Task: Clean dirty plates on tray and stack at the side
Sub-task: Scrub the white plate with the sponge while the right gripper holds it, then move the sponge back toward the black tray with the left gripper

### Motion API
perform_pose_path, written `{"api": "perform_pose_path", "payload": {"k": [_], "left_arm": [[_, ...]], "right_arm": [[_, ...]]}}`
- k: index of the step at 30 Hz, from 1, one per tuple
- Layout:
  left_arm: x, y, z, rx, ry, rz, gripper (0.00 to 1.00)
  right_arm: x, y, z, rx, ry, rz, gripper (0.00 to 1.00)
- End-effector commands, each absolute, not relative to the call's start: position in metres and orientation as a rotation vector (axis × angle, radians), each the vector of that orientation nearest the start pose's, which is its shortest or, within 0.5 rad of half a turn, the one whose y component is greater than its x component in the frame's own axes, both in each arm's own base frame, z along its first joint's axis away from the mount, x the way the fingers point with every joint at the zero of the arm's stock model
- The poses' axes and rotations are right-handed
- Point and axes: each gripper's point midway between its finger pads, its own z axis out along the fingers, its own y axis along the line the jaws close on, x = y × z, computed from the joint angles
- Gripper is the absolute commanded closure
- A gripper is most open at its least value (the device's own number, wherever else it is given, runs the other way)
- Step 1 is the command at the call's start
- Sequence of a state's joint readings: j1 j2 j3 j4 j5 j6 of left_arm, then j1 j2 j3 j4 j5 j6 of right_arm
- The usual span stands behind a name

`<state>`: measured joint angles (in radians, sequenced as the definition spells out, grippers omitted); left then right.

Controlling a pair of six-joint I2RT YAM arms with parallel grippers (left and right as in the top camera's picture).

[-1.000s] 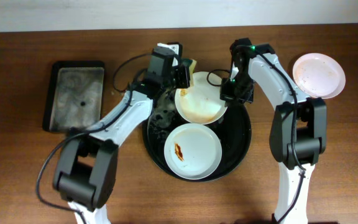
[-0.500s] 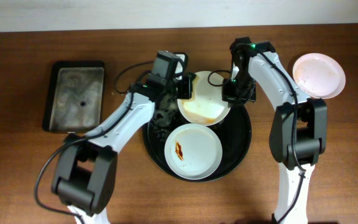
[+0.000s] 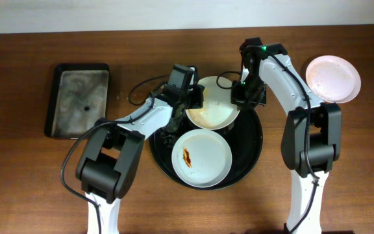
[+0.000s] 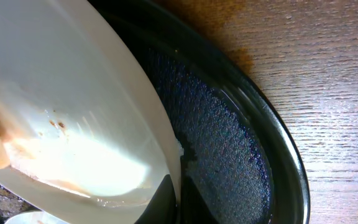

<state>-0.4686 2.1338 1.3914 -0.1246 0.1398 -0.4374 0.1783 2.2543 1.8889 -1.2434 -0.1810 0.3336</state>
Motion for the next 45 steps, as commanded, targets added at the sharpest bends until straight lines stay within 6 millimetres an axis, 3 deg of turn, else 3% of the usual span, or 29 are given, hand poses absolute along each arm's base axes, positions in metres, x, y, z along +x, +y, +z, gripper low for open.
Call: {"api": "perform_pose_path", "payload": {"k": [1, 10, 19, 23, 25, 27, 33, 36, 41, 45], "left_arm": [[0.487, -0.225, 0.003, 0.022, 2.496, -0.258, 0.99], [0.519, -0.207, 0.029, -0.055, 2.315, -0.112, 0.99], [0.537, -0.185, 0.054, -0.152, 2.173, 0.022, 0.99], [0.544, -0.18, 0.094, -0.202, 2.073, 0.022, 0.99], [0.545, -0.176, 0.111, -0.222, 2.039, 0.031, 0.99], [0.543, -0.177, 0.115, -0.215, 2.044, 0.022, 0.99], [0.523, -0.199, 0.103, -0.115, 2.16, -0.037, 0.99], [0.513, -0.197, 0.126, -0.099, 2.178, -0.076, 0.99], [0.496, -0.15, 0.186, -0.166, 2.176, -0.075, 0.99], [0.489, -0.113, 0.206, -0.167, 2.225, -0.21, 0.99]], "right_arm": [[0.42, 0.111, 0.063, 0.213, 3.153, 0.27, 0.96], [0.419, 0.11, 0.063, 0.202, 3.159, 0.269, 0.96], [0.419, 0.11, 0.063, 0.203, 3.161, 0.268, 0.96], [0.419, 0.11, 0.063, 0.203, 3.161, 0.268, 0.96], [0.419, 0.11, 0.063, 0.203, 3.161, 0.268, 0.96], [0.419, 0.11, 0.063, 0.203, 3.161, 0.268, 0.96], [0.419, 0.11, 0.063, 0.202, 3.158, 0.268, 0.96], [0.428, 0.11, 0.063, 0.196, 3.12, 0.262, 0.96], [0.451, 0.093, 0.082, 0.209, 3.023, 0.097, 0.96], [0.474, 0.075, 0.134, 0.217, 2.897, -0.053, 0.96]]}}
